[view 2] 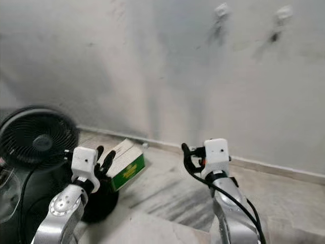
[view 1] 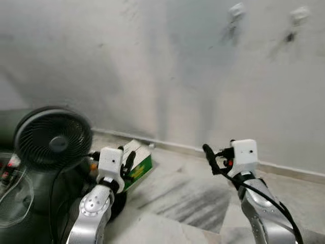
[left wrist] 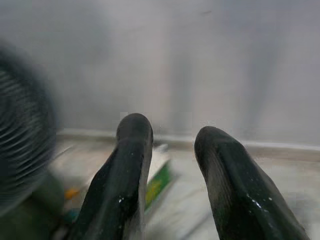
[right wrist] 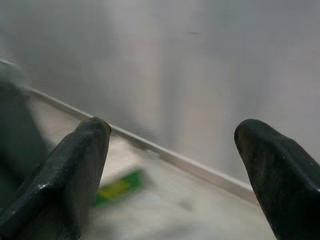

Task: Hang keys on a hook

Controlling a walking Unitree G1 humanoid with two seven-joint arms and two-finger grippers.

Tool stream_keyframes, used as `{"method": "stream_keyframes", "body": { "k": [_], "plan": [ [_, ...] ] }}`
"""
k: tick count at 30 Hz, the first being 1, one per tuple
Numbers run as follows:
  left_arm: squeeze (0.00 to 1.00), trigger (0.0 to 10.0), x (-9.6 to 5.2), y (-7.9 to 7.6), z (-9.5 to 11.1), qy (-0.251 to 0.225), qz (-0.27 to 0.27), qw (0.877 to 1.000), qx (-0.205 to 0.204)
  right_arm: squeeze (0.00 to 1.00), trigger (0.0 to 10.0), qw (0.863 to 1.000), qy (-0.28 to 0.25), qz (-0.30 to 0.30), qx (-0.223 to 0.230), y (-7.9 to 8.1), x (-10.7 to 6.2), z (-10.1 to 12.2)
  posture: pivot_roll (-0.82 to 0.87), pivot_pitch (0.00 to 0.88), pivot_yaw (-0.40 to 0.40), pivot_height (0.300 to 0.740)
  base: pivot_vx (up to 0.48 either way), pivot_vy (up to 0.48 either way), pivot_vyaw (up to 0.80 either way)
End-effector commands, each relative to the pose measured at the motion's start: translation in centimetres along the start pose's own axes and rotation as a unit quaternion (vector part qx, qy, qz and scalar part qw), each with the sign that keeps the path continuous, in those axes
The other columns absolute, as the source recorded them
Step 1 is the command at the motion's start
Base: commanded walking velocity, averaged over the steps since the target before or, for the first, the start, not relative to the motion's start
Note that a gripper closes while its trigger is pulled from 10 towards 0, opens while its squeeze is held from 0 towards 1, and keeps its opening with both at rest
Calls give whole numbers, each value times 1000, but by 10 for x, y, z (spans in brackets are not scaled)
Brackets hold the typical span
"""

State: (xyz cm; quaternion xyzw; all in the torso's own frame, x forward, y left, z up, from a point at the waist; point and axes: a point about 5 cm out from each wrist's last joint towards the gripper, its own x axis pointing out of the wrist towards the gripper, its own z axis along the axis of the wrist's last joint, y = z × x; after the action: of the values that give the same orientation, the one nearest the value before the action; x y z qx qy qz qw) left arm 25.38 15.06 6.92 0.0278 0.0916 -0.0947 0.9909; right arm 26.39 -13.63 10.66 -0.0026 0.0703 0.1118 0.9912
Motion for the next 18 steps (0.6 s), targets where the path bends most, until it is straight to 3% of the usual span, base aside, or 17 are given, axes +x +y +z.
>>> {"method": "stream_keyframes", "body": {
  "k": [1,18],
  "plan": [
    [0,10000,0,-1,3,-8,2,1000,0,0,10000,1000,4,-8,-6,-6,-2,-1,-21,0,80,740,0,0,800],
    [0,10000,-1,3,-5,6,13,1000,4,0,10000,1000,4,-3,-8,-6,1,-1,-15,0,75,740,0,0,800]
  ]
}}
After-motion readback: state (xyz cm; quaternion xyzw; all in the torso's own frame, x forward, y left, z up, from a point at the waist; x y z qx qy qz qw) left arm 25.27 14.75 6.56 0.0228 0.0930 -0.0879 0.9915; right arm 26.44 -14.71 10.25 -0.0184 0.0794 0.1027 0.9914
